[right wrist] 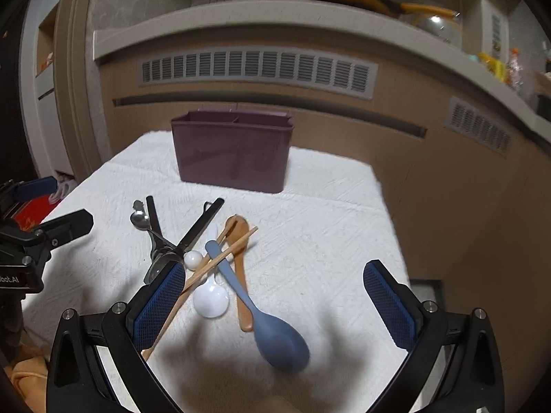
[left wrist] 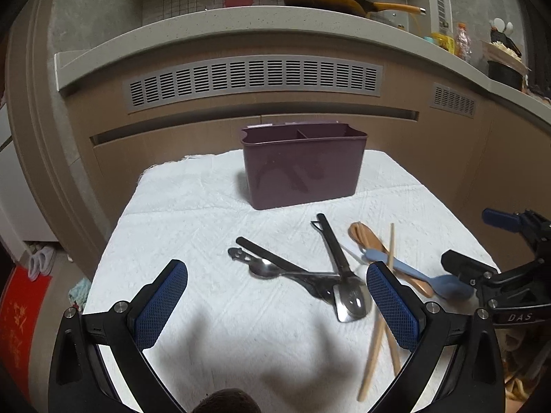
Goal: Organize utensils
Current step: 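Grasp the light blue plastic spoon with the right tool and lift it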
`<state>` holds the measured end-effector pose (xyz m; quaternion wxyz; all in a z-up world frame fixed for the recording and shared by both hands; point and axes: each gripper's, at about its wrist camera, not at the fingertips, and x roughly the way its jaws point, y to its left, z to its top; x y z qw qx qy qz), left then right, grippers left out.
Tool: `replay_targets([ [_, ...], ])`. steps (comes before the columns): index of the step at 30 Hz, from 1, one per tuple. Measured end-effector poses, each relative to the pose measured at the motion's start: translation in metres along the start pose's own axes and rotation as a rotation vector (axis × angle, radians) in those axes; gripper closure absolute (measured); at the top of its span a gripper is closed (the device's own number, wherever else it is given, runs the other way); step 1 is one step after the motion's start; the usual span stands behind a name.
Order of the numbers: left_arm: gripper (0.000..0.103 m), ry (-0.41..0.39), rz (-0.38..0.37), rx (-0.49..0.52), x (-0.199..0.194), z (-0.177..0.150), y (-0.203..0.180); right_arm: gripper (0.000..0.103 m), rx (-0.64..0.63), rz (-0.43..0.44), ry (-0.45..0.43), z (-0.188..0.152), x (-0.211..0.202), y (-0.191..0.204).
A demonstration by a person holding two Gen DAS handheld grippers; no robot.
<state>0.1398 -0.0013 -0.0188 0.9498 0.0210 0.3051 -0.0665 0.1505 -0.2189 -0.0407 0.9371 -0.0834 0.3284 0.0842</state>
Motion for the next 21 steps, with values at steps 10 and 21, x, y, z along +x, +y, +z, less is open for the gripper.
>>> replay_targets([
  [10,0.000,0.006,0.070,-0.043,0.030,0.004,0.042,0.051,0.200,0.198,0.260,0.017,0.087,-0.001],
  [21,0.000,0.036,0.098,-0.056,0.042,-0.010,0.059,0.073,0.259,0.226,0.311,0.018,0.115,0.004],
])
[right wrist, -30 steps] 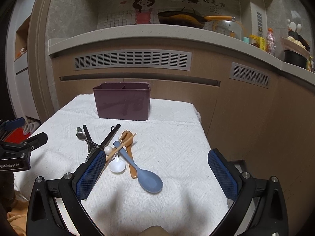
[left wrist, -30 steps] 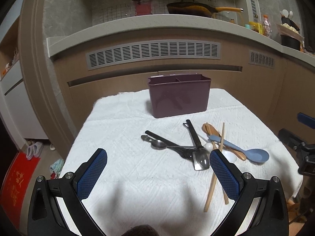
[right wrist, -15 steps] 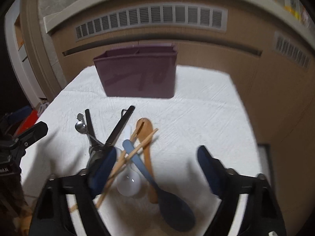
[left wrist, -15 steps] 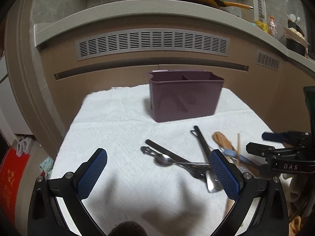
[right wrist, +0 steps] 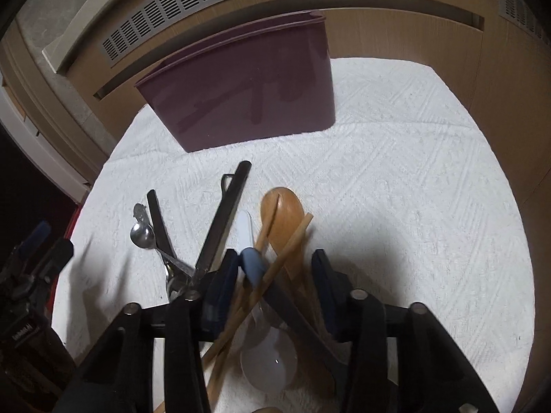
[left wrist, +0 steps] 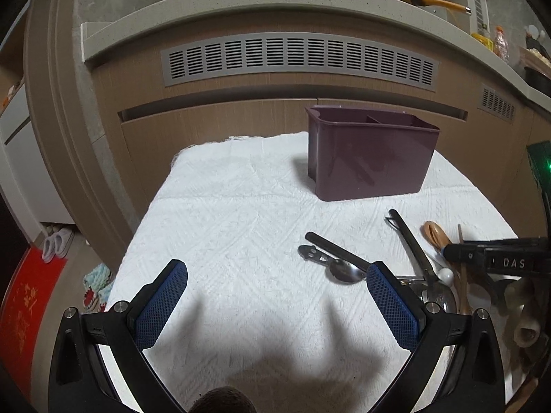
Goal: Organize utensils
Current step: 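Grasp the light blue plastic spoon with the right tool and lift it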
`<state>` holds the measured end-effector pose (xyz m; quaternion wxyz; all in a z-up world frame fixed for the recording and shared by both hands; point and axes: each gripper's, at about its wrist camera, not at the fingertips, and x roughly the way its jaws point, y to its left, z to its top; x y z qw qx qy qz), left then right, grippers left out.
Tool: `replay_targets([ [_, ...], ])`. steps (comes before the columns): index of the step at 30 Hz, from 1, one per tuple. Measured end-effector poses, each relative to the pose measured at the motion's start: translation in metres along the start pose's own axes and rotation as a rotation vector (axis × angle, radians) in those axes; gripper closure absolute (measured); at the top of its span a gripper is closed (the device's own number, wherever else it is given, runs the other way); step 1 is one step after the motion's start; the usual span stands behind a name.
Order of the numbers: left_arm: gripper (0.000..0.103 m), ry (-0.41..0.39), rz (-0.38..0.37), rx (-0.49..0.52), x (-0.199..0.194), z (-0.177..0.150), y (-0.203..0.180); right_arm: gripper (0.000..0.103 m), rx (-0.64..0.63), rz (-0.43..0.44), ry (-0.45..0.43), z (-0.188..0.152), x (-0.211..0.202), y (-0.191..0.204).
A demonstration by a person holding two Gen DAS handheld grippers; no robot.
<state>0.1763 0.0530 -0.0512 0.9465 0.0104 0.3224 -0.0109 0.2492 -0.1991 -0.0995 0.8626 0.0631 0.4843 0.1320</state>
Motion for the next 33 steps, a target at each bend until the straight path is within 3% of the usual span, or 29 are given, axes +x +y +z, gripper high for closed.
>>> replay_targets([
  [2,0.000,-0.002,0.001,0.005,-0.001,-0.001,-0.004,0.087,-0.028,0.008,-0.004,0.003,-0.001,0.005],
  [10,0.000,0.034,-0.033,0.060,-0.004,-0.003,-0.025,0.096,-0.161,-0.009,-0.153,0.010,-0.049,0.022],
  [15,0.000,0.045,-0.115,0.059,-0.011,-0.005,-0.045,0.098,-0.187,-0.060,-0.286,0.020,-0.096,0.013],
  [18,0.001,0.063,-0.217,0.094,-0.013,-0.011,-0.069,0.098,-0.202,-0.088,-0.350,0.023,-0.121,0.005],
  [20,0.008,0.061,-0.279,0.144,-0.015,-0.015,-0.089,0.098,-0.204,-0.088,-0.366,0.022,-0.129,0.000],
  [22,0.024,0.072,-0.310,0.193,-0.014,-0.018,-0.105,0.098,-0.201,-0.082,-0.373,0.021,-0.134,-0.005],
  [25,0.029,0.099,-0.305,0.244,-0.009,-0.019,-0.123,0.098,-0.221,-0.059,-0.343,0.016,-0.129,-0.008],
  [29,0.029,0.105,-0.265,0.244,-0.002,-0.013,-0.129,0.095,-0.288,-0.054,-0.227,-0.002,-0.101,-0.009],
  [31,0.028,0.103,-0.240,0.206,0.003,-0.006,-0.119,0.086,-0.331,-0.055,-0.173,-0.013,-0.083,-0.007],
  [33,0.028,0.111,-0.202,0.151,0.009,0.001,-0.106,0.071,-0.375,-0.047,-0.120,-0.022,-0.065,-0.003],
])
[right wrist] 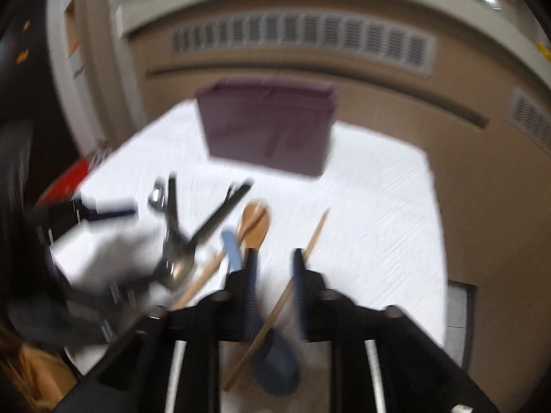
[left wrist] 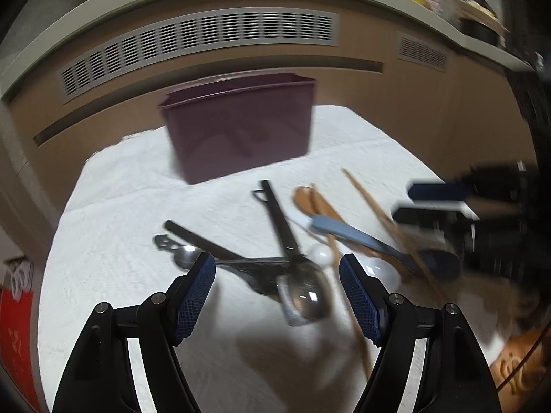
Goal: Organize utensils
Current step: 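Grasp the light blue plastic spoon with the right tool and lift it, then grasp a silver spoon with the left tool while the right tool holds the blue spoon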
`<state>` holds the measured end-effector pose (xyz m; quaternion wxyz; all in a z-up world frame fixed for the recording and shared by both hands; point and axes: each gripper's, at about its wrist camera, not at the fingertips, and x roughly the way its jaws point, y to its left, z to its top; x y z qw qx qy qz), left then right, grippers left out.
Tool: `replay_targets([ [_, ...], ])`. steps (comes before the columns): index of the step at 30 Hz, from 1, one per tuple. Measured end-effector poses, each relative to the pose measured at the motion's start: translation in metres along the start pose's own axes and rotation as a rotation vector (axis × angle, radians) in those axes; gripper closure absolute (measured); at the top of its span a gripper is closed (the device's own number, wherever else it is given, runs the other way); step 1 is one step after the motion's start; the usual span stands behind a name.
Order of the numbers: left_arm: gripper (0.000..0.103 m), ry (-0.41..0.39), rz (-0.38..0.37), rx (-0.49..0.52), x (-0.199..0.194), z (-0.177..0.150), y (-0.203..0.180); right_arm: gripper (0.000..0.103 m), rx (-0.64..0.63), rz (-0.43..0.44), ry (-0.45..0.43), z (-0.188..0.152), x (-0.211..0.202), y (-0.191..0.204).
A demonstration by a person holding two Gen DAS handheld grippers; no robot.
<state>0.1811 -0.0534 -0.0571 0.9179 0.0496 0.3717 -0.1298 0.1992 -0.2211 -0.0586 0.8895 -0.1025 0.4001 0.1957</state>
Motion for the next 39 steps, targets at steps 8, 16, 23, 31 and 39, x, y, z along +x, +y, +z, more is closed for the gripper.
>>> replay_targets([
  [8,0.020,-0.035,0.107,-0.148,-0.011,-0.002,0.060,0.023,-0.163,-0.015,-0.018,-0.006,0.013,0.021],
  [16,0.020,-0.053,0.085,-0.192,-0.017,-0.010,0.084,0.076,-0.229,0.036,0.146,-0.003,0.051,0.024],
  [23,0.020,-0.018,-0.042,-0.111,-0.010,-0.019,0.055,0.094,-0.169,0.041,0.142,0.013,0.052,0.021],
  [31,0.023,0.091,-0.166,-0.070,0.008,0.000,0.019,0.094,-0.077,0.034,0.023,0.030,0.016,0.001],
  [39,0.043,0.218,-0.158,-0.070,0.058,0.042,0.005,0.093,-0.012,0.064,0.048,0.015,0.021,-0.013],
])
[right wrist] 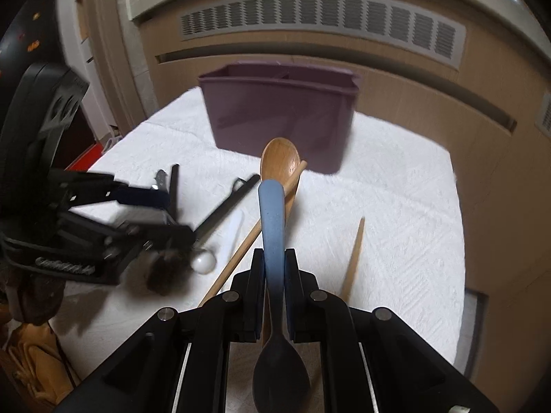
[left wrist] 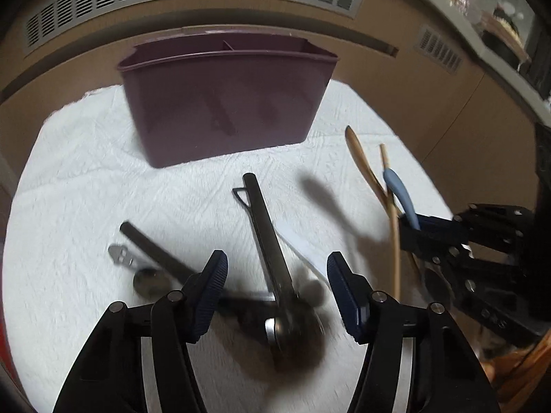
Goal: Organize utensils
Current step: 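Grasp a silver spoon with the left tool while the right tool holds the blue spoon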
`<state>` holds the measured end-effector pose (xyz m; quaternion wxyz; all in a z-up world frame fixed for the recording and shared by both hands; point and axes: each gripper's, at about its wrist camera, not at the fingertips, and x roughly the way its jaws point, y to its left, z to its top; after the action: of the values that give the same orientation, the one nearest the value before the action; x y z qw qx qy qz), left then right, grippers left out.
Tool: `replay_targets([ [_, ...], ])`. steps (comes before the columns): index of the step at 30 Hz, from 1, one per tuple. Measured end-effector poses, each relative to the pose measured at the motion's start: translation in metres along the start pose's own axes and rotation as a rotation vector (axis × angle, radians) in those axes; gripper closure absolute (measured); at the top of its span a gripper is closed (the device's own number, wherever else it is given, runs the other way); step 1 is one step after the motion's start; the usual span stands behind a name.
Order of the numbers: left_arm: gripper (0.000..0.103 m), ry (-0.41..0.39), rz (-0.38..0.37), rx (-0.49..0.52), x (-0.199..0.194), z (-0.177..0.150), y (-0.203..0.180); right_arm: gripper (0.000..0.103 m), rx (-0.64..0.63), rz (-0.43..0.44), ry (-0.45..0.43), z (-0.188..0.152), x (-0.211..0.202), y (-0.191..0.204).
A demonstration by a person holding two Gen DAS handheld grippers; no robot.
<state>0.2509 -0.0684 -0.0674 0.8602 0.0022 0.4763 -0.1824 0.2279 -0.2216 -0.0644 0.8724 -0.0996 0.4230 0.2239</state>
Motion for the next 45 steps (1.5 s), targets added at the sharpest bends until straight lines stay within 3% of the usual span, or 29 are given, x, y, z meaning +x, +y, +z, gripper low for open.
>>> replay_targets([
  [5,0.059,0.071,0.117,0.065,0.031,0.021,-0.009,0.093,0.032,-0.006,0.029,-0.005,0.010,-0.008],
  [9,0.063,0.091,0.116,0.049,0.039,0.032,-0.008,0.093,0.045,0.001,0.025,-0.007,0.008,-0.011],
  [11,0.071,0.087,0.108,0.069,0.040,0.034,-0.012,0.093,0.051,0.004,0.027,-0.008,0.008,-0.012],
  [13,0.089,0.077,0.101,0.088,0.039,0.034,-0.016,0.093,0.060,0.008,0.032,-0.008,0.009,-0.012],
  [14,0.090,0.071,0.099,0.088,0.037,0.033,-0.016,0.093,0.065,0.009,0.033,-0.009,0.009,-0.014],
  [19,0.091,-0.013,0.052,0.059,0.005,0.017,-0.008,0.091,0.080,0.008,0.022,-0.011,0.004,-0.016],
  [27,0.091,-0.181,0.089,0.034,-0.053,-0.004,0.005,0.088,0.068,0.013,0.008,-0.004,0.000,-0.014],
  [33,0.091,-0.279,0.068,-0.003,-0.086,-0.018,0.026,0.088,0.027,-0.015,0.041,0.007,0.013,-0.007],
  [42,0.091,-0.304,0.019,-0.054,-0.098,-0.028,0.040,0.091,0.024,-0.076,0.132,0.005,0.036,-0.010],
  [45,0.091,-0.293,0.017,-0.048,-0.096,-0.029,0.041,0.091,0.031,-0.070,0.108,0.005,0.026,-0.006],
])
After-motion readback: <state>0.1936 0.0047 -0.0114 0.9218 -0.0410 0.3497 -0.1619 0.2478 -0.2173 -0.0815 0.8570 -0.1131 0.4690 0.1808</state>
